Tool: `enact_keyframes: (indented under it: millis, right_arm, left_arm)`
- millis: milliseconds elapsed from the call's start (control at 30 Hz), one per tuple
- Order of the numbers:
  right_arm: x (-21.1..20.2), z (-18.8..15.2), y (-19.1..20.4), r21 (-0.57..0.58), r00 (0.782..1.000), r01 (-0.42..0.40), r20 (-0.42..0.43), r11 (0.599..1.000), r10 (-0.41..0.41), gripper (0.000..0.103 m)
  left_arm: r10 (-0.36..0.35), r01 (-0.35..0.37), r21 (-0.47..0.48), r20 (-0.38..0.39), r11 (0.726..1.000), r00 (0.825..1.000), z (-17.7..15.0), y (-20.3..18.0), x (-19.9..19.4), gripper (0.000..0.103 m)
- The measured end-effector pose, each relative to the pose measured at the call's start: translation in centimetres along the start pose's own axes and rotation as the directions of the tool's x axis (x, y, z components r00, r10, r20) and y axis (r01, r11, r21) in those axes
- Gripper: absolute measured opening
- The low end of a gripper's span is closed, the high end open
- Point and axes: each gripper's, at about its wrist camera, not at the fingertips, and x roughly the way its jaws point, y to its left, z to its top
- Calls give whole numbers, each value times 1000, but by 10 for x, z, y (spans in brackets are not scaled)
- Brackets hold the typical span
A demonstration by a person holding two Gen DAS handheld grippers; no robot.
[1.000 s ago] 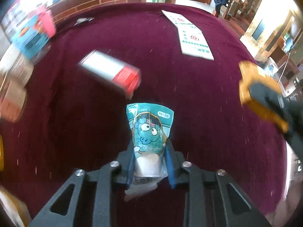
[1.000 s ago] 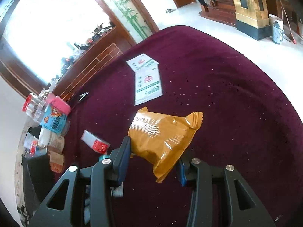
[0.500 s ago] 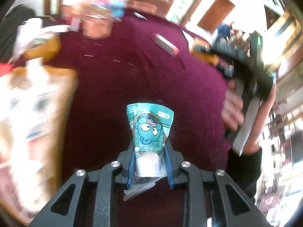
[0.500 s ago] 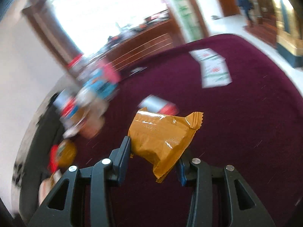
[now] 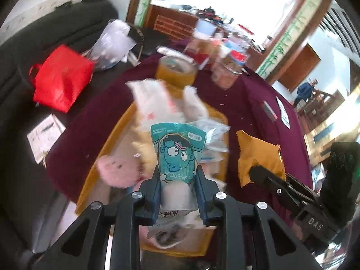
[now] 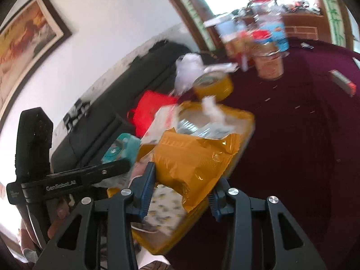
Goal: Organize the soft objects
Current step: 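Carry the orange packet and cartoon tissue pack over the tray, then lower both packets into the tray and open both tools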
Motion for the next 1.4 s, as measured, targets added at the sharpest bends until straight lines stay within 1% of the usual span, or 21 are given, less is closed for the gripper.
enact_keyframes:
  millis: [67, 200, 400, 533, 633, 733, 767, 800, 833, 867, 900, 933, 967, 1000, 1033, 1100, 1167, 1200, 1233, 1300, 1400]
  right_arm:
    - [11, -2, 10, -6, 1000, -11, -26, 1000, 11, 42]
    - [31, -1, 18, -9, 997, 16, -71, 1000, -17, 42]
    - [50, 6, 32, -32, 996, 18, -87, 999, -20, 42]
    - [67, 5, 38, -65, 993, 61, -98, 996, -68, 42]
    - [73, 5, 36, -61, 991, 75, -106, 995, -81, 42]
    - [82, 6, 38, -63, 989, 86, -119, 994, -93, 43]
    - [84, 6, 39, -73, 988, 85, -119, 994, -94, 43]
    - [86, 7, 40, -80, 988, 85, -122, 993, -95, 43]
    - [89, 7, 40, -86, 987, 86, -131, 993, -96, 43]
    - [90, 7, 41, -90, 986, 89, -135, 992, -100, 46]
    - [89, 7, 41, -91, 986, 92, -132, 992, -104, 55]
    - [85, 7, 42, -89, 987, 94, -122, 992, -105, 57]
    - [79, 8, 43, -81, 989, 94, -108, 992, -102, 65]
    - [70, 8, 43, -70, 991, 95, -86, 993, -100, 69]
    - [59, 9, 44, -62, 994, 88, -59, 994, -92, 69]
    - [37, 7, 45, -35, 994, 107, -13, 994, -108, 70]
    - [17, 1, 48, -34, 987, 162, 25, 986, -161, 73]
    - [8, -5, 51, -45, 978, 203, 45, 978, -201, 74]
    - [1, -10, 53, -53, 966, 254, 57, 966, -251, 74]
    - [-12, -22, 54, -52, 943, 328, 84, 943, -323, 74]
    - [-20, -31, 46, -16, 931, 357, 86, 934, -354, 74]
  left_arm:
    - [-12, 12, -15, -10, 1000, 1000, -5, 6, 5, 27]
    - [-26, 26, -30, -9, 999, 1000, -6, 17, 8, 28]
    - [-5, 5, -20, -9, 1000, 1000, -5, 21, 13, 29]
    - [5, -5, -17, -5, 1000, 1000, -7, 25, 15, 33]
    - [10, -10, -7, 4, 1000, 1000, -9, 27, 14, 36]
    - [10, -10, 1, 11, 1000, 1000, -10, 28, 13, 41]
    - [8, -8, 4, 14, 1000, 1000, -11, 29, 12, 46]
    - [6, -6, 8, 12, 1000, 1000, -12, 30, 12, 54]
    - [3, -3, 11, 13, 1000, 1000, -13, 30, 12, 56]
    - [0, 0, 16, 17, 1000, 1000, -13, 30, 10, 59]
    - [3, -3, 26, 25, 1000, 1000, -15, 29, 8, 65]
    - [9, -11, 47, 42, 999, 999, -17, 26, 4, 67]
    - [18, -22, 65, 60, 998, 998, -18, 24, 0, 71]
    - [31, -39, 87, 87, 995, 996, -19, 20, -5, 76]
    - [48, -60, 105, 119, 993, 992, -20, 16, -10, 80]
    - [72, -92, 116, 166, 989, 984, -23, 10, -17, 93]
    - [84, -112, 133, 200, 985, 976, -28, 2, -21, 94]
    - [110, -145, 156, 213, 977, 971, -31, -4, -21, 94]
    - [153, -196, 173, 232, 965, 960, -34, -11, -21, 94]
    - [197, -249, 198, 249, 948, 948, -39, -21, -20, 94]
    - [190, -237, 187, 240, 953, 952, -41, -20, -20, 95]
